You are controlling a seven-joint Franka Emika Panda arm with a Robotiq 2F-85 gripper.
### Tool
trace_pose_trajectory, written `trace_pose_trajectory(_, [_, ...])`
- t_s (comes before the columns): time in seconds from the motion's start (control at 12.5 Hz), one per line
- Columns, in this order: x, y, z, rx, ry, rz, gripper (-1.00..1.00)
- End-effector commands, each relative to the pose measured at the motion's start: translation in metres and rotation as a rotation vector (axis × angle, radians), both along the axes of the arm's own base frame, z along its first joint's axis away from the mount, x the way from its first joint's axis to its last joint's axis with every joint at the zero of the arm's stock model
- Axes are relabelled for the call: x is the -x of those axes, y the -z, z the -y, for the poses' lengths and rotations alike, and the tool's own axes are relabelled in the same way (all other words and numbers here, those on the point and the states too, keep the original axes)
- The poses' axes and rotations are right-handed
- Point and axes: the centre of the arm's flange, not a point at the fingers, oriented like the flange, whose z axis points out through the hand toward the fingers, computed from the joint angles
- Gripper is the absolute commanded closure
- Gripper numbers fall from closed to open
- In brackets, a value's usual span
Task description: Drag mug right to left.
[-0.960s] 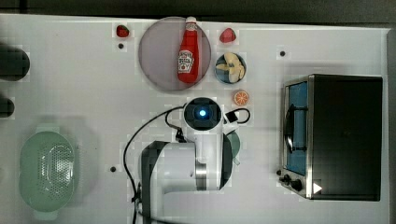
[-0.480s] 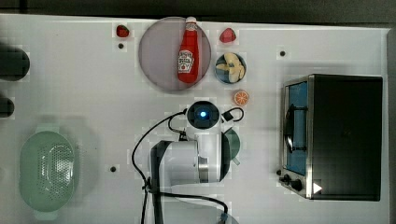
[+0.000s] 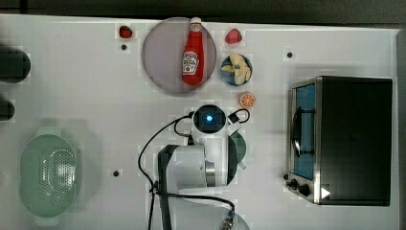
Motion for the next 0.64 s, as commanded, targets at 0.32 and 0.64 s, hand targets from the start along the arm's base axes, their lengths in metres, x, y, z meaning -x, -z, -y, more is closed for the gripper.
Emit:
trace_pose_trajectory(0.32, [-0.013, -0.01, -0.025, -0.024, -0.095, 0.094, 0.65])
trace_pose_trajectory(0.64, [-0.01, -0.011, -0.07, -0.042, -0.159, 0.1, 0.65])
